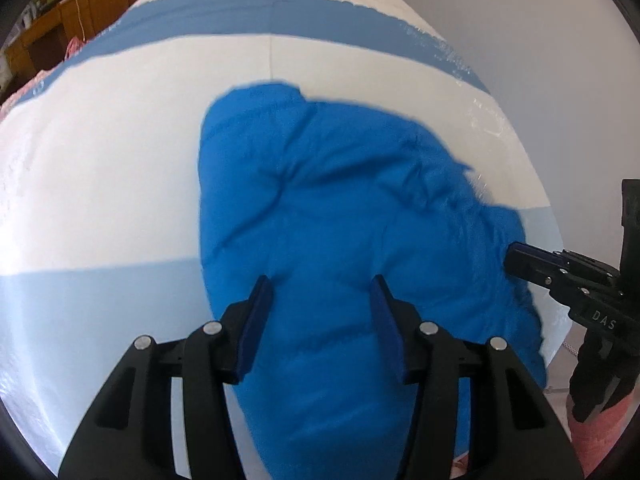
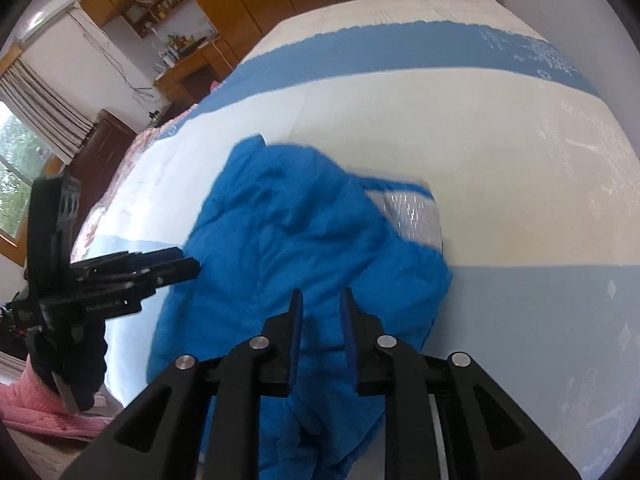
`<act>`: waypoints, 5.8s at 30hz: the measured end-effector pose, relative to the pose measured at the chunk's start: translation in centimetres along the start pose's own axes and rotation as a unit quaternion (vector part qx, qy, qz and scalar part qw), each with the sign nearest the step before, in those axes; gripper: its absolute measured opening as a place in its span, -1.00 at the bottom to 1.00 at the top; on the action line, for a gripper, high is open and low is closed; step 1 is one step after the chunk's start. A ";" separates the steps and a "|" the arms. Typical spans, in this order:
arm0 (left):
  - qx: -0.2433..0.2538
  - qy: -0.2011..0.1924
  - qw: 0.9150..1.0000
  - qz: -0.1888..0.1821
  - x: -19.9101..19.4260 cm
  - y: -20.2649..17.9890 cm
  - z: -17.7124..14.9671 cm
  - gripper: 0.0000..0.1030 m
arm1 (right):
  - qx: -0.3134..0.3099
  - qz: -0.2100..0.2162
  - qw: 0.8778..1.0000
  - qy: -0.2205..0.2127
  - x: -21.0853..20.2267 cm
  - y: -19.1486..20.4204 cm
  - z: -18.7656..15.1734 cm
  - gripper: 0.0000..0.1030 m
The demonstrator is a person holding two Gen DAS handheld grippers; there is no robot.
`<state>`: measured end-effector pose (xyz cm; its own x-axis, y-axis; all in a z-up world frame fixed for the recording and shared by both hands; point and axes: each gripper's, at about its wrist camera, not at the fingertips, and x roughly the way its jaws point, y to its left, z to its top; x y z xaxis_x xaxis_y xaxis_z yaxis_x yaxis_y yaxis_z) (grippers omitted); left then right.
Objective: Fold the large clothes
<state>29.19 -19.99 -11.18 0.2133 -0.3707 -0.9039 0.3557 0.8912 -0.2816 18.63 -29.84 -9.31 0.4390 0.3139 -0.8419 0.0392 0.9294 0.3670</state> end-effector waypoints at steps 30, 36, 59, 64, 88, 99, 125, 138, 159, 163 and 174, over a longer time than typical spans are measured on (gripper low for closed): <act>0.011 -0.036 0.999 -0.009 -5.4 3.8 -2.1 0.65 | 0.072 0.062 0.994 -0.060 -3.3 -2.9 -1.8 0.57; 0.030 -0.030 0.999 0.001 -5.1 4.3 -3.1 0.70 | 0.098 0.087 0.991 -0.033 -1.5 -5.1 -2.2 0.72; 0.014 0.038 0.994 -0.099 1.0 6.4 -2.2 0.89 | 0.130 0.199 0.970 0.040 5.7 -8.1 -2.7 0.86; -0.036 0.061 0.982 -0.173 3.3 8.1 -1.9 0.93 | 0.146 0.223 0.962 0.050 7.1 -8.8 -3.1 0.89; -0.007 0.009 0.976 -0.219 1.3 5.8 -2.5 0.42 | 0.151 0.298 0.943 0.008 6.3 -7.2 -4.0 0.11; 0.020 -0.049 0.975 -0.216 -4.0 6.3 -1.8 0.37 | 0.099 0.298 0.949 -0.032 2.3 -5.2 -1.3 0.09; -0.016 -0.101 0.980 -0.169 -3.8 17.1 3.0 0.37 | 0.033 0.304 0.952 0.008 8.4 -3.2 10.1 0.09; -0.086 -0.060 0.979 -0.177 3.2 21.3 3.3 0.59 | 0.077 0.276 0.956 0.060 14.0 -5.4 10.2 0.19; -0.072 -0.050 0.992 -0.087 -1.5 15.9 -1.0 0.65 | 0.019 0.121 0.992 0.044 1.7 -5.6 0.6 0.41; -0.082 -0.038 0.991 -0.099 0.6 16.4 -1.6 0.71 | 0.026 0.084 0.994 0.058 3.5 -6.8 -0.8 0.43; -0.084 -0.042 0.995 -0.025 -1.5 13.6 -1.0 0.69 | 0.033 0.034 0.998 0.032 -0.1 -6.0 -1.8 0.54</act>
<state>32.86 -7.02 -13.97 0.2777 -0.4293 -0.8594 0.2127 0.8999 -0.3807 16.76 -35.12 -12.15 0.3842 0.3893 -0.8371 0.0712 0.8915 0.4473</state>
